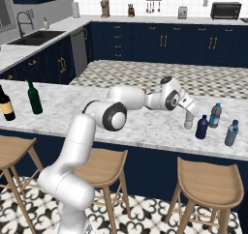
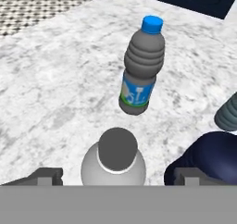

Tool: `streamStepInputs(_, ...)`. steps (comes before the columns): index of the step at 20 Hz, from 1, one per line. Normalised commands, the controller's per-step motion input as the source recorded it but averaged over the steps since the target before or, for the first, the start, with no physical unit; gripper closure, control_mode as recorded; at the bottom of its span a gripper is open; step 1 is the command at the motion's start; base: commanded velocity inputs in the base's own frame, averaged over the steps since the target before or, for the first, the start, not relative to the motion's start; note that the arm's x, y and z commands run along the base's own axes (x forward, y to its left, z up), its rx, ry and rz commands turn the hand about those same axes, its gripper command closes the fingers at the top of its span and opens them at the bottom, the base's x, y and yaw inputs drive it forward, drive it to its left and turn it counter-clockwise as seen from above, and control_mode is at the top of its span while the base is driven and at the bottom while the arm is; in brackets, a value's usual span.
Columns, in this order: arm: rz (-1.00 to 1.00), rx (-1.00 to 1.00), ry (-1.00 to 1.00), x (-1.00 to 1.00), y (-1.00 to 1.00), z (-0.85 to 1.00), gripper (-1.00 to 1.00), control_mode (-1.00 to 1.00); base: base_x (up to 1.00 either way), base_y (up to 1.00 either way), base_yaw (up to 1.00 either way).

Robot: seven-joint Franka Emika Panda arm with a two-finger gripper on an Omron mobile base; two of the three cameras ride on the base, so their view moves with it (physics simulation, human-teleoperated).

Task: Move the plastic bottles in the middle to the plastics group, and the glass bottles in the middle to the glass group.

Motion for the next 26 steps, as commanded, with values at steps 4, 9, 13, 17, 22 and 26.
streamStepInputs(4, 0.0, -0.03, 0.0, 0.0, 0.0, 0.39, -1.0, -1.0, 0.0, 0.0, 0.0)
streamStepInputs(9, 0.0, -0.02, 0.0, -0.23, 0.04, 0.71, -1.0, -1.0, 0.0, 0.0, 0.0)
streamStepInputs(13, 0.07, -0.04, 0.0, -0.53, 0.28, 0.58, -1.0, -1.0, 0.0, 0.0, 0.0)
streamStepInputs(17, 0.15, 0.0, 0.0, -0.6, 0.22, 0.04, -1.0, -1.0, 0.0, 0.0, 0.0)
streamStepInputs(22, 0.22, 0.0, 0.01, -0.57, 0.49, 0.0, -1.0, -1.0, 0.0, 0.0, 0.0)
streamStepInputs(26, 0.44, 0.0, 0.03, -0.2, 0.85, 0.0, -1.0, -1.0, 0.0, 0.0, 0.0)
